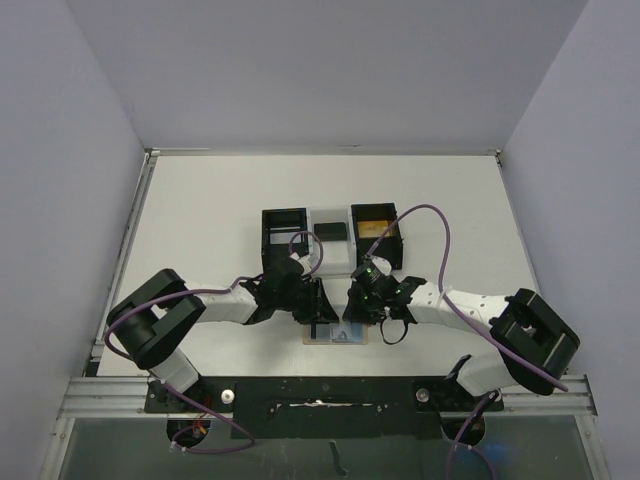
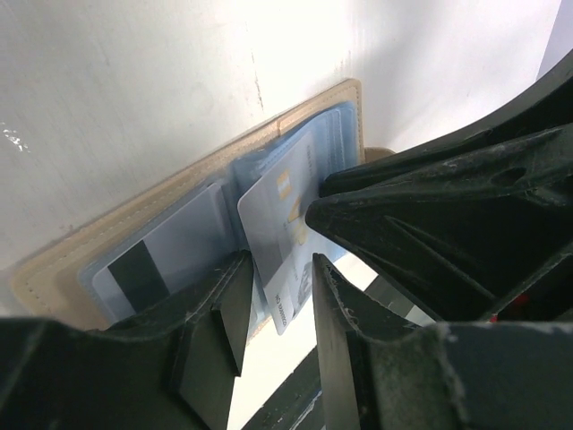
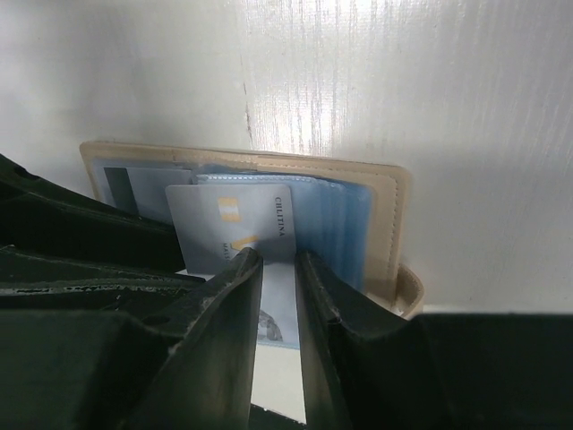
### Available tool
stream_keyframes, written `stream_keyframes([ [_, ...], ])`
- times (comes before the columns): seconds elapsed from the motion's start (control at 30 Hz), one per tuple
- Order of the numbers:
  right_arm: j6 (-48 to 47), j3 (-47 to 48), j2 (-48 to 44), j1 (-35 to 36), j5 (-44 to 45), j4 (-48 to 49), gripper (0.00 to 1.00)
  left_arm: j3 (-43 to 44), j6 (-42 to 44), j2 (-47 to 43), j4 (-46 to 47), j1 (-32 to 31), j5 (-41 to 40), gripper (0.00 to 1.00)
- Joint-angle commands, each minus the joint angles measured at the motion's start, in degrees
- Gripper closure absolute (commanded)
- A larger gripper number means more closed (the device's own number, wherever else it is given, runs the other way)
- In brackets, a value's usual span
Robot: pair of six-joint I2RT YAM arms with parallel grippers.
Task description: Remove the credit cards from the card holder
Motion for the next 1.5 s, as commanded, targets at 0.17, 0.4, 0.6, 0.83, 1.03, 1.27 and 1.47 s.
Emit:
stream_keyframes([
  [0.17,0.3,0.3,1.6,0.6,2.6,-2.6,0.76,-0.6,-0.6,-1.0,3.2,-0.3,-0.5,0.69],
  [0.4,0.6,0.2,1.1,0.6,3.1,-2.8,0.76,-0.2,-0.7,-2.3,3.2,-0.2,-0.5,0.69],
  [0.6,0.8,0.4,0.9,0.5,3.2,-3.0,0.76,-0.7,-1.3,-3.1,4.1,-0.3,0.0,0.74],
  [0.83,1.6,-0.4,-0.1,0.3,2.6,-1.7,0.76,-1.8,-2.2,-2.8,6.5,-0.2,0.4,0.89],
  [1.03,1.8,-1.1,-1.0,0.0,2.2,-1.0,0.76,-1.9,-2.2,-3.0,6.5,-0.3,0.3,0.99],
  [1.27,0.0,-0.6,-3.9,0.0,0.8,1.8,0.75,-1.6,-1.4,-2.7,4.8,-0.3,0.1,1.00],
  [1.47,0.7,-3.2,-8.3,-0.1,-1.6,8.4,0.74,-1.8,-1.5,-2.3,5.2,-0.3,0.3,1.00],
])
